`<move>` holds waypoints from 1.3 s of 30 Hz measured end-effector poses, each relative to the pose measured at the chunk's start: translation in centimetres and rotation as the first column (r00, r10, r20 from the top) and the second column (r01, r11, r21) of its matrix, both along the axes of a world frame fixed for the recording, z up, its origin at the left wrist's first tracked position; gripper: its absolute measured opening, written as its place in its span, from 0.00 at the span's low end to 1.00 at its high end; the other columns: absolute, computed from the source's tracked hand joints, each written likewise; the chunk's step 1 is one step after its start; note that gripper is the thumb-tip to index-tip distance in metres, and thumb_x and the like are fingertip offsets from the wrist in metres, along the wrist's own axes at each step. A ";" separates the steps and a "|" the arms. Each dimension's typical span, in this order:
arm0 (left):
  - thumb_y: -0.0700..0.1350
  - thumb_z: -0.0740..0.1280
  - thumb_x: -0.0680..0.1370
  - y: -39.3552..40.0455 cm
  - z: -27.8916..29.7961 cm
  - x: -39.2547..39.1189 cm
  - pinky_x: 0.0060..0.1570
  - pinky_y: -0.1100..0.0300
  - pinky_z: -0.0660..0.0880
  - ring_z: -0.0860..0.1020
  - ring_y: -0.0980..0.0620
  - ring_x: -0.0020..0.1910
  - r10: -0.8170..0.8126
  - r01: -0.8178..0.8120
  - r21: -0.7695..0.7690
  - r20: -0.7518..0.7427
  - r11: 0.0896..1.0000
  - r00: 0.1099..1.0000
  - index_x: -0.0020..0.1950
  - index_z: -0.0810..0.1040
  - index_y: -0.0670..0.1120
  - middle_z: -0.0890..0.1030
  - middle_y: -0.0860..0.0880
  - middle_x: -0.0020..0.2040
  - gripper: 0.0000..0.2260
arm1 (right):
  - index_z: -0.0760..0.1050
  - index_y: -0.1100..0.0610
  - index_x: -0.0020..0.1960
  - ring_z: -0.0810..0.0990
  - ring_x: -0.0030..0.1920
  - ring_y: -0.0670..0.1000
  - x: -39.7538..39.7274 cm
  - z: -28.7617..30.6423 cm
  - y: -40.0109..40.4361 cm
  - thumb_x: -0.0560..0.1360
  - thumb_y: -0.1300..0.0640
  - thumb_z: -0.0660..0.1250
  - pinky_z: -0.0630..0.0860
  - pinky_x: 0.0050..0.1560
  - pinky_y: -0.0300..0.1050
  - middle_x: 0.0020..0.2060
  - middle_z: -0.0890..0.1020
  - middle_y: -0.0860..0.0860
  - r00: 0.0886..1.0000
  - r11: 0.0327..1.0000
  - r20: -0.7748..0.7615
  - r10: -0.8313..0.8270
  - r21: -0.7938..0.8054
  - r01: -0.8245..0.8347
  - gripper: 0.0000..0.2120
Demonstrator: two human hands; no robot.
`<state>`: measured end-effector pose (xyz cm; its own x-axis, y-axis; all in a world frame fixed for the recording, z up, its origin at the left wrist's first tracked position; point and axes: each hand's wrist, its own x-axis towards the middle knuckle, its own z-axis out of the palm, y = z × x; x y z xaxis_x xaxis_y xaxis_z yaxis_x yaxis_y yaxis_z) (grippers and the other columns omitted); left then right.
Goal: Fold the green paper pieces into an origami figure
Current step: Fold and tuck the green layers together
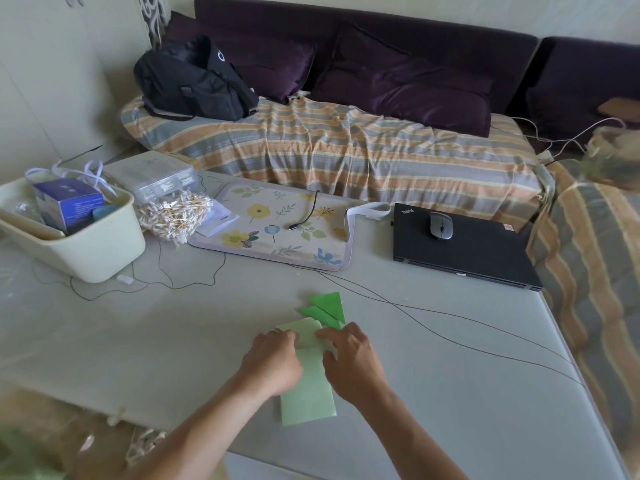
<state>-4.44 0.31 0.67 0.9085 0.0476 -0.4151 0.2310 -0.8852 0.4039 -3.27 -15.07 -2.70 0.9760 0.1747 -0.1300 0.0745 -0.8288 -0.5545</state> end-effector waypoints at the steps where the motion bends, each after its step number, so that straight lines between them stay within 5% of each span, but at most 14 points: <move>1: 0.38 0.59 0.78 0.1 -0.2 0.0 0.71 0.53 0.68 0.67 0.45 0.73 -0.019 0.019 0.015 -0.005 1.000 1.000 0.74 0.71 0.48 0.71 0.45 0.73 0.24 | 0.77 0.46 0.69 0.76 0.59 0.56 0.0 -0.1 -0.1 0.76 0.61 0.60 0.78 0.55 0.49 0.57 0.74 0.54 1.000 1.000 -0.003 0.003 -0.004 -0.003 0.24; 10: 0.35 0.60 0.76 0.5 -0.5 -0.1 0.71 0.56 0.68 0.68 0.46 0.72 -0.046 0.046 -0.006 0.021 0.999 0.999 0.69 0.78 0.47 0.71 0.45 0.72 0.22 | 0.65 0.46 0.78 0.78 0.54 0.59 1.6 0.2 -0.9 0.75 0.62 0.59 0.75 0.53 0.47 0.48 0.70 0.52 0.999 1.000 -0.045 -0.021 -0.008 0.021 0.32; 13: 0.34 0.60 0.76 0.5 -0.5 -0.2 0.69 0.59 0.67 0.69 0.45 0.71 -0.029 0.030 -0.013 0.044 0.999 0.999 0.66 0.80 0.45 0.72 0.44 0.70 0.20 | 0.70 0.50 0.73 0.77 0.58 0.57 1.5 0.4 -0.8 0.76 0.54 0.68 0.75 0.58 0.47 0.55 0.74 0.54 0.998 1.000 -0.061 -0.026 0.010 0.026 0.26; 17: 0.35 0.61 0.78 0.4 -0.4 0.0 0.71 0.60 0.65 0.68 0.46 0.72 -0.021 0.022 -0.014 0.072 1.000 0.997 0.68 0.78 0.47 0.72 0.46 0.71 0.21 | 0.71 0.48 0.68 0.71 0.62 0.51 0.8 0.4 -0.8 0.67 0.41 0.78 0.72 0.62 0.47 0.60 0.70 0.50 0.987 0.992 -0.111 0.120 -0.035 -0.124 0.34; 28: 0.39 0.64 0.77 0.4 -0.5 -0.1 0.70 0.61 0.63 0.67 0.47 0.72 -0.066 0.066 0.019 0.040 0.998 0.997 0.72 0.73 0.49 0.70 0.46 0.71 0.22 | 0.72 0.47 0.48 0.70 0.60 0.51 0.4 0.4 -0.2 0.66 0.46 0.80 0.73 0.60 0.47 0.54 0.70 0.49 0.983 0.987 -0.093 0.156 -0.025 -0.159 0.20; 33: 0.41 0.68 0.73 0.2 -0.2 0.1 0.57 0.61 0.72 0.76 0.46 0.62 0.024 -0.022 -0.049 0.054 0.999 0.998 0.59 0.81 0.50 0.79 0.46 0.60 0.15 | 0.72 0.50 0.46 0.73 0.37 0.46 0.4 0.5 -0.4 0.67 0.57 0.78 0.69 0.37 0.32 0.40 0.77 0.47 0.991 0.984 -0.091 0.094 0.163 -0.078 0.16; 39: 0.42 0.68 0.74 -0.6 1.1 0.3 0.36 0.62 0.70 0.80 0.50 0.45 0.295 -0.249 -0.289 0.131 0.925 0.946 0.50 0.80 0.50 0.83 0.52 0.45 0.06 | 0.76 0.50 0.42 0.76 0.35 0.45 0.8 1.6 -1.1 0.69 0.57 0.75 0.73 0.41 0.38 0.36 0.81 0.46 0.984 0.893 -0.159 -0.075 0.429 0.137 0.08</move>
<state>-4.12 -0.26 1.74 0.9336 0.2123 -0.2887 0.3553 -0.6528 0.6690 -2.45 -16.19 -1.12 0.9705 0.1408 -0.1956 -0.1011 -0.4988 -0.8608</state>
